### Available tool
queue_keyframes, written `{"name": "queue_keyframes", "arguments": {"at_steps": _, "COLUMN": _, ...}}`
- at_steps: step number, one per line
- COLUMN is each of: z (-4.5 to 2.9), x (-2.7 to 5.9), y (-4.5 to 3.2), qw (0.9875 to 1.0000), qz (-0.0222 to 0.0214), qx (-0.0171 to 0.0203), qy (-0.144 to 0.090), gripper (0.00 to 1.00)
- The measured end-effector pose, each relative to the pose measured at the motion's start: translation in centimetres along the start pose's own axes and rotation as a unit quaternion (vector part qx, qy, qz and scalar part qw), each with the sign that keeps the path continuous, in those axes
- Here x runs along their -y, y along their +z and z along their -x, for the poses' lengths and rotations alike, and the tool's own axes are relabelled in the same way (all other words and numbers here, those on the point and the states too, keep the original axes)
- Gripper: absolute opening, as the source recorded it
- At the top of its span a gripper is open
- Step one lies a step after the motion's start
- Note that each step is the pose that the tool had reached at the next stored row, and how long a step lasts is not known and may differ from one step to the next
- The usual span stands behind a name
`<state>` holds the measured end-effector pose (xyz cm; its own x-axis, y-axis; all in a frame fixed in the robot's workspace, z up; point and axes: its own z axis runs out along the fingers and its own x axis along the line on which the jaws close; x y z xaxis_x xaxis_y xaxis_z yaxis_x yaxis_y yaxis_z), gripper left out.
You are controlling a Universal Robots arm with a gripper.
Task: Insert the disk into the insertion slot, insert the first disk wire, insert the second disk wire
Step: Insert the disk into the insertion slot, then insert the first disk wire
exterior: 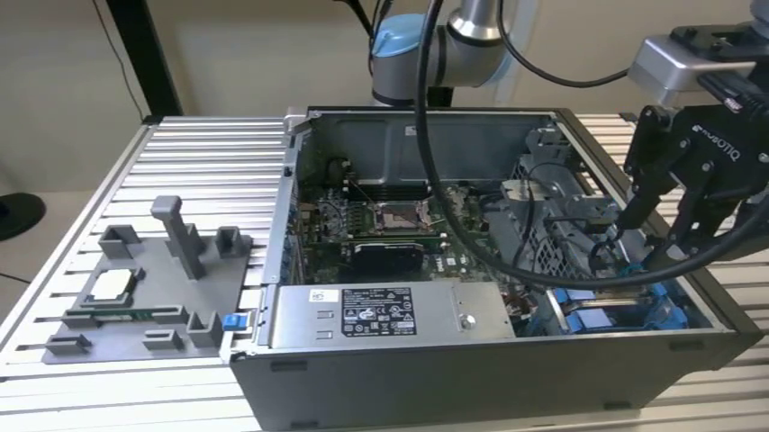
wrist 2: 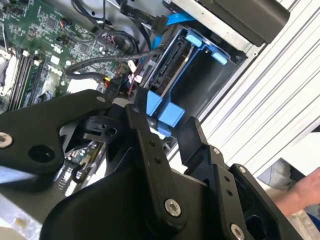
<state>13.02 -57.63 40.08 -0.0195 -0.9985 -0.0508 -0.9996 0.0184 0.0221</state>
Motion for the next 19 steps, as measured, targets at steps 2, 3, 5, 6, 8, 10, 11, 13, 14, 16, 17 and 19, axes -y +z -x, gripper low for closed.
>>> {"name": "queue_keyframes", "arguments": {"at_steps": 2, "z": 0.35, "x": -0.25, "y": 0.02, "qw": 1.0000, "qz": 0.0000, "qx": 0.0000, "qy": 0.000, "gripper": 1.00}}
{"name": "queue_keyframes", "arguments": {"at_steps": 3, "z": 0.53, "x": -0.34, "y": 0.03, "qw": 1.0000, "qz": 0.0000, "qx": 0.0000, "qy": 0.000, "gripper": 1.00}}
{"name": "queue_keyframes", "arguments": {"at_steps": 5, "z": 0.98, "x": -0.51, "y": 0.06, "qw": 1.0000, "qz": 0.0000, "qx": 0.0000, "qy": 0.000, "gripper": 1.00}}
{"name": "queue_keyframes", "arguments": {"at_steps": 6, "z": 1.21, "x": -0.58, "y": 0.08, "qw": 1.0000, "qz": 0.0000, "qx": 0.0000, "qy": 0.000, "gripper": 1.00}}
{"name": "queue_keyframes", "arguments": {"at_steps": 8, "z": 1.66, "x": -0.70, "y": 0.10, "qw": 1.0000, "qz": 0.0000, "qx": 0.0000, "qy": 0.000, "gripper": 1.00}}
{"name": "queue_keyframes", "arguments": {"at_steps": 10, "z": 2.03, "x": -0.79, "y": 0.13, "qw": 1.0000, "qz": 0.0000, "qx": 0.0000, "qy": 0.000, "gripper": 1.00}}
{"name": "queue_keyframes", "arguments": {"at_steps": 11, "z": 2.16, "x": -0.81, "y": 0.13, "qw": 1.0000, "qz": 0.0000, "qx": 0.0000, "qy": 0.000, "gripper": 1.00}}
{"name": "queue_keyframes", "arguments": {"at_steps": 13, "z": 2.24, "x": -0.82, "y": 0.14, "qw": 1.0000, "qz": 0.0000, "qx": 0.0001, "qy": 0.000, "gripper": 1.00}}
{"name": "queue_keyframes", "arguments": {"at_steps": 14, "z": 2.24, "x": -0.82, "y": 0.14, "qw": 1.0000, "qz": 0.0000, "qx": 0.0000, "qy": 0.000, "gripper": 1.00}}
{"name": "queue_keyframes", "arguments": {"at_steps": 16, "z": 2.27, "x": -0.83, "y": 0.14, "qw": 1.0000, "qz": 0.0000, "qx": 0.0000, "qy": 0.000, "gripper": 1.00}}
{"name": "queue_keyframes", "arguments": {"at_steps": 17, "z": 2.35, "x": -0.83, "y": 0.15, "qw": 1.0000, "qz": 0.0000, "qx": -0.0001, "qy": 0.000, "gripper": 1.00}}
{"name": "queue_keyframes", "arguments": {"at_steps": 19, "z": 2.59, "x": -0.83, "y": 0.22, "qw": 1.0000, "qz": 0.0000, "qx": 0.0000, "qy": 0.000, "gripper": 1.00}}
